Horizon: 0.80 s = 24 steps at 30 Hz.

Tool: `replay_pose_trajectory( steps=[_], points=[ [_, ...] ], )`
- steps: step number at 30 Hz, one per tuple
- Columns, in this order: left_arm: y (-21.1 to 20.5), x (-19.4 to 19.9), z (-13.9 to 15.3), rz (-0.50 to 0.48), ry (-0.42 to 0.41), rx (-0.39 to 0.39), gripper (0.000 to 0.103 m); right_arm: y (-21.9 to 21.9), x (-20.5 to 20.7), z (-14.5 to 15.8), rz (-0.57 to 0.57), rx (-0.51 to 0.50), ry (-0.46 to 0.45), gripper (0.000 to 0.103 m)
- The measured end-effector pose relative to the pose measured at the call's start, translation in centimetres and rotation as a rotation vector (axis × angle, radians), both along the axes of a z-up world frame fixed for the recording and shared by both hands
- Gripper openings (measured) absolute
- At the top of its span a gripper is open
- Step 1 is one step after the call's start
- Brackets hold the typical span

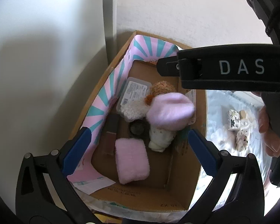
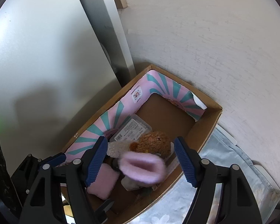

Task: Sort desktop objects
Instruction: 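Carry both items into the cardboard box and open both tools, then move both tools back over the remaining items on the sheet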

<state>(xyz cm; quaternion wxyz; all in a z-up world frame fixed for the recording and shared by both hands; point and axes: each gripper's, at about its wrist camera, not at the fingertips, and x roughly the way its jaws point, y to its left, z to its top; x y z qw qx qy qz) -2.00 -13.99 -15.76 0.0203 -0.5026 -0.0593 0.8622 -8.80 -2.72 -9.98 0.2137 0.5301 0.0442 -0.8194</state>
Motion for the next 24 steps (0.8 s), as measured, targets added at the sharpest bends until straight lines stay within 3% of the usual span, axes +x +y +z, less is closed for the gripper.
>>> replay_pose_trajectory(
  steps=[5,10,14,24],
  points=[
    [0.2,-0.1,0.1,-0.006,-0.011,0.042,0.103,1.2,0.7,0.5,-0.020,0.006,0.009,0.070],
    [0.2,0.1,1.5,-0.010,0.006,-0.002,0.103,2.6,1.1,1.1,-0.048,0.021,0.022,0.070],
    [0.0,0.2,2.3,-0.012,0.019,0.040,0.103,4.2,2.2,2.5,-0.088,0.042,0.103,0.070],
    [0.8,-0.4,6.7,-0.052,0.076,0.056,0.103,11.6,5.5,7.0,-0.173,0.013,0.201,0.070]
  ],
)
